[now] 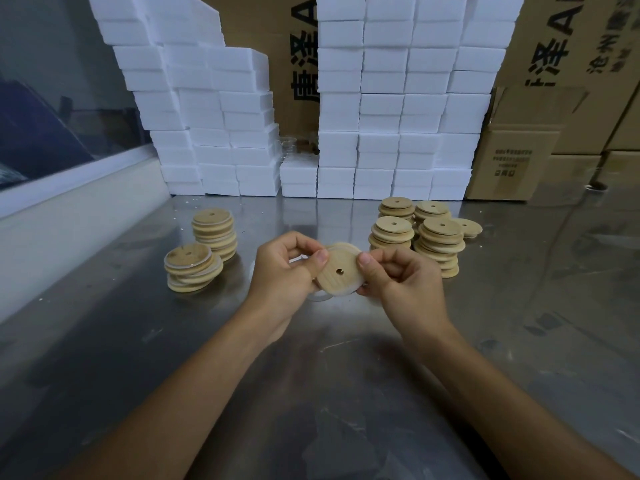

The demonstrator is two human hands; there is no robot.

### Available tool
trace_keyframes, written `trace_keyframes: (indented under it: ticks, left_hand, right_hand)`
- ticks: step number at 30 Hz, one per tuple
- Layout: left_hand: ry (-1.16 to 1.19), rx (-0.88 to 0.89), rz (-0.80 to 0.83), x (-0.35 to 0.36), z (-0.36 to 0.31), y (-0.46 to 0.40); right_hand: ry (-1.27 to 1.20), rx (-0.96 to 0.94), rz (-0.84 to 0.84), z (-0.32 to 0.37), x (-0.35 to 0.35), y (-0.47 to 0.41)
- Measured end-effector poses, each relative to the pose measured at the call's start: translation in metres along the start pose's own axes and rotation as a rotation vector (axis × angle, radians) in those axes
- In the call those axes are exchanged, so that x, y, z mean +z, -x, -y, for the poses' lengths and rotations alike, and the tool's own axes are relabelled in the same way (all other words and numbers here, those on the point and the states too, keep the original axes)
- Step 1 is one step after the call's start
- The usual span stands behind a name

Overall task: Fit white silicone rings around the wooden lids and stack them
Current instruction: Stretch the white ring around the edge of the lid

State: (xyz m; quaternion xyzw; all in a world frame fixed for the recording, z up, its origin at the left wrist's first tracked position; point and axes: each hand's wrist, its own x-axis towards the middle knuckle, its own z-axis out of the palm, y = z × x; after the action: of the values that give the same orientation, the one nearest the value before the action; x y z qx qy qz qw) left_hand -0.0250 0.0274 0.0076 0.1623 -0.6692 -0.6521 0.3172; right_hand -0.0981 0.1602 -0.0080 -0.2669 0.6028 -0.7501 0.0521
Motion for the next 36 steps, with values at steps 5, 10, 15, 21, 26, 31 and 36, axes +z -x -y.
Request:
trace_keyframes:
  ticks: [5,10,15,21,26,31,36]
  left_hand:
    - [0.09,-0.043,-0.026,-0.004,0.001,-0.005]
    - [-0.205,0.213,0.069,-0.007,0.004,-0.005]
    - [-0.448,0.374,0.135,-0.003,0.005,0.0]
    - [-0.441,0.365,0.117,-0.007,-0.001,-0.001]
    - [-0.359,0.301,0.122,-0.007,0.0,-0.002]
    - [-0.178,0.212,0.094,-0.006,0.005,-0.004]
    - [-0.062,0.155,0.103,-0.007,0.007,-0.005]
  right_hand:
    - [0.054,0.012,0.035,-0.003,0.002,0.001]
    - [0.299,-0.136,-0.008,-0.005,-0.007,-0.005]
    - [0.647,-0.47,0.058,0.001,-0.017,-0.007]
    - [0.445,-0.293,0.1,-0.002,-0.017,-0.01]
    - [0.366,-0.232,0.122,-0.001,-0.015,-0.01]
    - [0.294,-0.198,0.11,-0.001,-0.014,-0.007]
    - [0.152,-0.024,0.101,-0.002,-0.011,-0.007]
